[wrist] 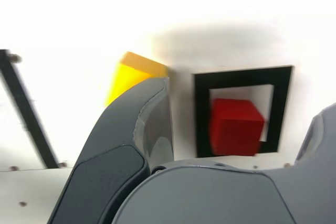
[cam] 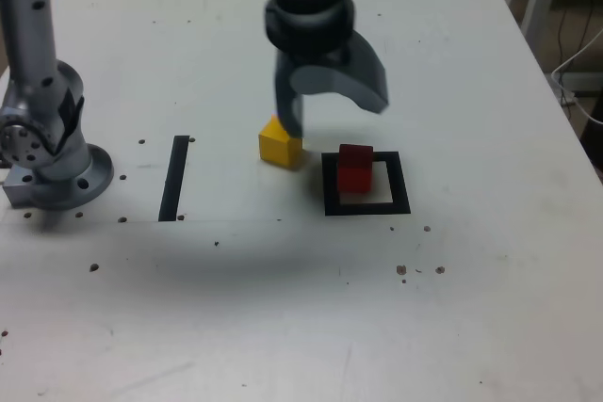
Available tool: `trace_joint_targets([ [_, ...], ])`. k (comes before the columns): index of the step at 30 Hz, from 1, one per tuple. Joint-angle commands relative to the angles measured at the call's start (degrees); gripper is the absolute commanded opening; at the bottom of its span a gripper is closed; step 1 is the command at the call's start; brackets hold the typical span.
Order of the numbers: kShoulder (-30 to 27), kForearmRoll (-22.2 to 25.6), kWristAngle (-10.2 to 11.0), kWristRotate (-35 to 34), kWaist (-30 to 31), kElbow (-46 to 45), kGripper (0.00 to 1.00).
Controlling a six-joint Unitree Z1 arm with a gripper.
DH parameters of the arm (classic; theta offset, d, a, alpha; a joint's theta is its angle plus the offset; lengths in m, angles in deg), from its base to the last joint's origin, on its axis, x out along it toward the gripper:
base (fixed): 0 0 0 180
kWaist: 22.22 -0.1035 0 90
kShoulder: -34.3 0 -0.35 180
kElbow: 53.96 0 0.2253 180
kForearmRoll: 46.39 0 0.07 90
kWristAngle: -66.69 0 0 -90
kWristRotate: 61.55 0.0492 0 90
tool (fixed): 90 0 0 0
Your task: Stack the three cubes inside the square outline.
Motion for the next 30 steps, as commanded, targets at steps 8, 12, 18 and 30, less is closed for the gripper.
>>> trace_joint_targets([
  [8, -5.3, 2.0, 2.4, 4.0, -1.3, -5.2, 0.99],
  [12, -5.4, 1.6, 3.0, 10.8, -1.3, -7.5, 0.99],
  [18, -4.5, -0.4, 3.6, 18.1, -1.3, -10.5, 0.98],
  [30, -0.1, -4.0, 4.2, 21.1, -1.3, -11.7, 0.90],
])
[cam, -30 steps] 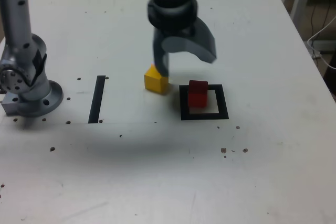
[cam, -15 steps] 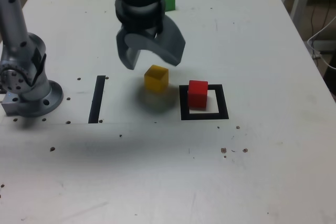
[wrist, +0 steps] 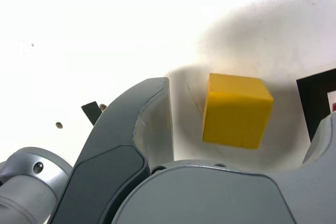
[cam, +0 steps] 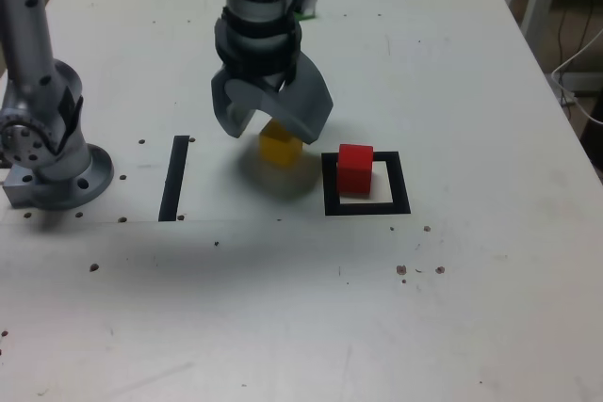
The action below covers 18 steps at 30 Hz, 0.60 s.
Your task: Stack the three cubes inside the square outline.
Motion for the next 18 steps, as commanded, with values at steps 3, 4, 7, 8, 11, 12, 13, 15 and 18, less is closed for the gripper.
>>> trace_joint_targets([
  [3, 2.4, -0.9, 0.5, 0.1, -0.1, -0.2, 0.84],
  [4, 2.8, -1.1, 0.6, 0.1, -0.1, -0.2, 0.82],
  [7, 4.0, -1.7, 0.7, 0.1, -0.1, -0.2, 0.72],
  [8, 4.3, -1.8, 0.7, 0.0, -0.1, -0.3, 0.68],
  [11, 4.7, -2.2, 0.9, -0.2, -0.1, -0.3, 0.56],
  [12, 4.7, -2.3, 0.9, -0.3, -0.1, -0.3, 0.51],
  [13, 4.7, -2.4, 1.0, -0.4, -0.1, -0.3, 0.46],
  [15, 4.6, -2.6, 1.2, -0.6, -0.1, -0.4, 0.38],
  [18, 4.3, -2.9, 1.3, -0.6, -0.1, -0.5, 0.31],
])
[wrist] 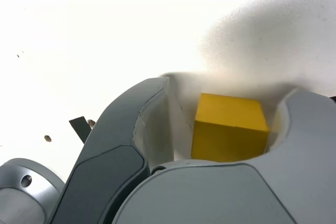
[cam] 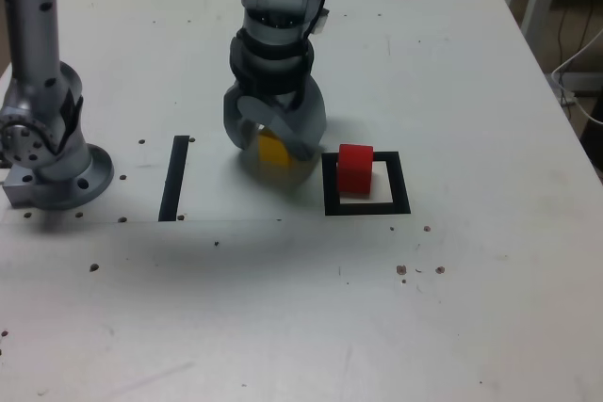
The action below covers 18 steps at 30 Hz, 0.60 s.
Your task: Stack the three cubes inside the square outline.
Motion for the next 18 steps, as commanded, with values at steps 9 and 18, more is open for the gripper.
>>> trace_joint_targets([
  [9, -0.4, 0.0, 0.2, -0.1, -0.1, -0.1, 0.31],
  [18, -2.4, 5.1, 0.3, -2.4, 1.7, 3.9, 0.31],
])
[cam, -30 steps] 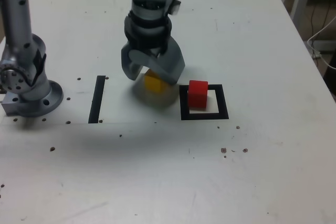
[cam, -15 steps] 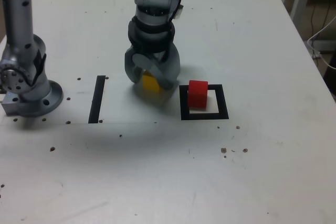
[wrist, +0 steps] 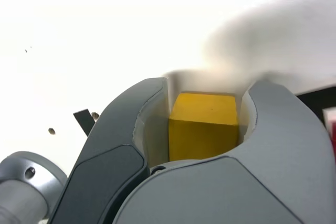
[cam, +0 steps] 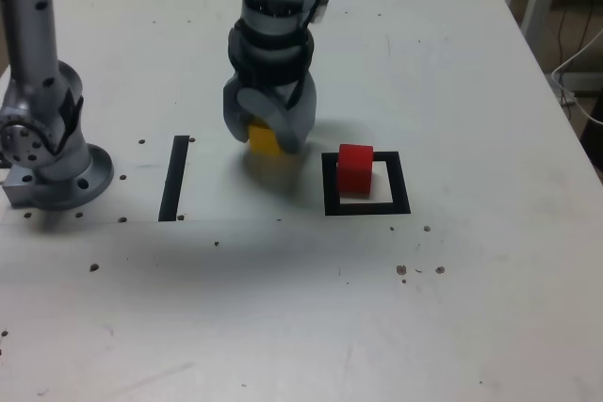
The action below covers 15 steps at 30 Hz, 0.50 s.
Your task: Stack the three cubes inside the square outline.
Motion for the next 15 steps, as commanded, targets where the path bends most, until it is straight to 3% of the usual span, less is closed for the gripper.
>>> trace_joint_targets([
  [1, -0.6, 2.5, 0.3, -1.1, 1.0, 2.3, 0.31],
  [15, 3.6, 19.0, 0.2, -3.5, 5.8, 22.8, 0.31],
])
